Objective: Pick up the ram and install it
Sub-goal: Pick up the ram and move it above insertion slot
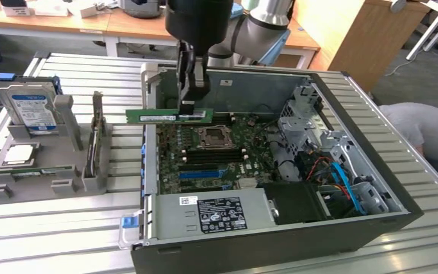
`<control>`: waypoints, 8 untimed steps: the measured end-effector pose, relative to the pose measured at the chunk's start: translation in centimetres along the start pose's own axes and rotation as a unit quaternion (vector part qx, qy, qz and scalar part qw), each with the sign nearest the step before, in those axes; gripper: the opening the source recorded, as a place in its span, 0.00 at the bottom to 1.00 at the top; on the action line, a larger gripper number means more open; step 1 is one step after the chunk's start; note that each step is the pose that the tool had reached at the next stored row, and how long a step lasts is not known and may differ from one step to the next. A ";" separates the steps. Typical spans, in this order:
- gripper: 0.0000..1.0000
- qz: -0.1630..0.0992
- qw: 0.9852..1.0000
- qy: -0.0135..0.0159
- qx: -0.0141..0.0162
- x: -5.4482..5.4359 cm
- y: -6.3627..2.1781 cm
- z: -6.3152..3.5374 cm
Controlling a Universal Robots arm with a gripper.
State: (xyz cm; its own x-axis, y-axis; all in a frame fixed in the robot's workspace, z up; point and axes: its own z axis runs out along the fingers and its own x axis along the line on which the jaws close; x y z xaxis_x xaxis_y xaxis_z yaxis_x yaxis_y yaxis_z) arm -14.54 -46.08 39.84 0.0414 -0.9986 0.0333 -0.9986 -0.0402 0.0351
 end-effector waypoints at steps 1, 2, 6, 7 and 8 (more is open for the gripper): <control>0.12 0.000 1.000 0.000 0.000 0.0 -0.30 -0.01; 0.12 0.000 1.000 0.000 0.000 0.0 -0.55 -0.02; 0.12 0.000 1.000 0.000 0.000 0.1 -1.60 -0.05; 0.12 0.000 1.000 0.000 0.000 0.1 -1.87 -0.06; 0.12 0.001 1.000 0.000 0.000 0.1 -2.10 -0.06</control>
State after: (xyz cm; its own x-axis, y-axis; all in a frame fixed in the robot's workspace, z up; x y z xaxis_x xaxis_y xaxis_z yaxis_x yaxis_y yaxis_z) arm -12.44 -46.08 39.83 0.0402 -0.9986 0.0332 -0.9986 -0.0391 0.0351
